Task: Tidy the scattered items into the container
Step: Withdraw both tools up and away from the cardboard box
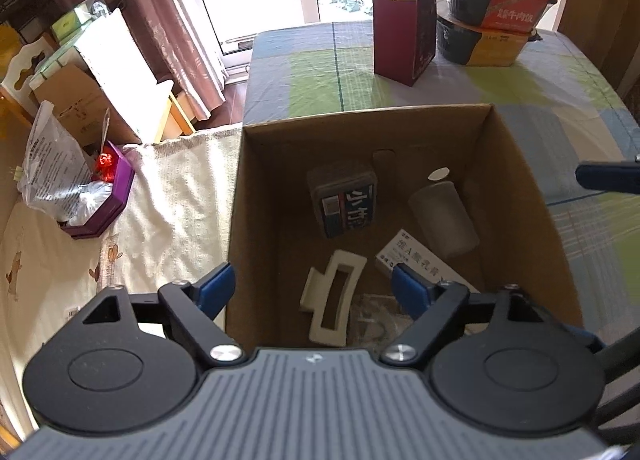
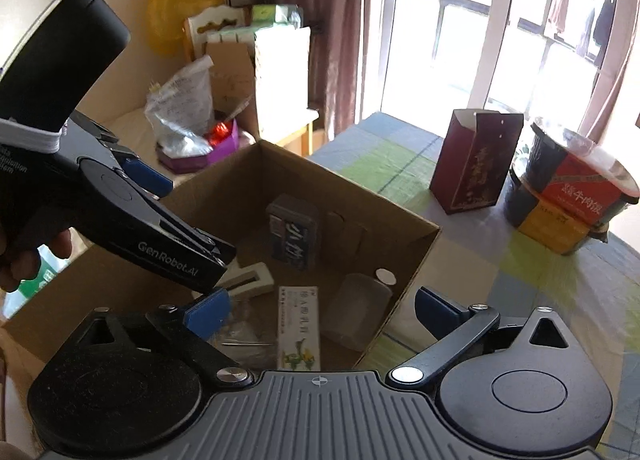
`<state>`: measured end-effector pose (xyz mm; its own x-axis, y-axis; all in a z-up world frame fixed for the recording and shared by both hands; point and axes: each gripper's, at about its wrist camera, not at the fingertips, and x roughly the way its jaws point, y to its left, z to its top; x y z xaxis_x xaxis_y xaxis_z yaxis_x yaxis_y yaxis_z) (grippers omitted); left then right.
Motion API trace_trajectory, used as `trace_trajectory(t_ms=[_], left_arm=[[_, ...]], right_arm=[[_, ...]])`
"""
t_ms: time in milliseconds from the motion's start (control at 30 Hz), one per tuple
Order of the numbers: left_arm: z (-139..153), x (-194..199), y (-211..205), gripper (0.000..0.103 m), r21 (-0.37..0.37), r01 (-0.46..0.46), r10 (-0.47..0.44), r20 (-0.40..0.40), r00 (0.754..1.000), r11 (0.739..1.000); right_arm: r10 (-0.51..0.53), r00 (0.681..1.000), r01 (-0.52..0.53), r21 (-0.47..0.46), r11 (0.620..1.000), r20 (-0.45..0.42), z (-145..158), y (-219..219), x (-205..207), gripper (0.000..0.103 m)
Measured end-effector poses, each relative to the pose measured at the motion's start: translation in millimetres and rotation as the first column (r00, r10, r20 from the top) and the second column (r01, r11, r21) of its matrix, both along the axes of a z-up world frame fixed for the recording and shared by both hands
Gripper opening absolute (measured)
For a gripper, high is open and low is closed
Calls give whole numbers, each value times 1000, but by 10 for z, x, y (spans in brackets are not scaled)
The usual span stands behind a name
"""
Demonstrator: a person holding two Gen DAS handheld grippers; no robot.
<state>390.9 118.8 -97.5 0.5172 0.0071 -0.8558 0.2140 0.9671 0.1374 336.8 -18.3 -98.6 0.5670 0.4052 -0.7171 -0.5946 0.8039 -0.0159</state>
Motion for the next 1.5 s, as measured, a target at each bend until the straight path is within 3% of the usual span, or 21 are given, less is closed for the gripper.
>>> trace_trajectory(t_ms=[367,467,733,1500], left_arm=[[383,-496,66,89,-25,-30,31,45,998,999],[501,-673,84,95,-32,-47,49,62,997,998],[793,-1194,122,95,-44,-104,108,107,988,994],[1241,-2385,46,95,-98,-211,223,133,966,973]], right_arm=[[-30,999,32,62,998,-23,301,-117,-422,103],[-50,998,52,83,995,-27,407,-164,-546,103],[-89,994,95,119,988,-56,604,-272,-884,103],[-143,987,150,92,984,-77,953,-407,-1799,103]])
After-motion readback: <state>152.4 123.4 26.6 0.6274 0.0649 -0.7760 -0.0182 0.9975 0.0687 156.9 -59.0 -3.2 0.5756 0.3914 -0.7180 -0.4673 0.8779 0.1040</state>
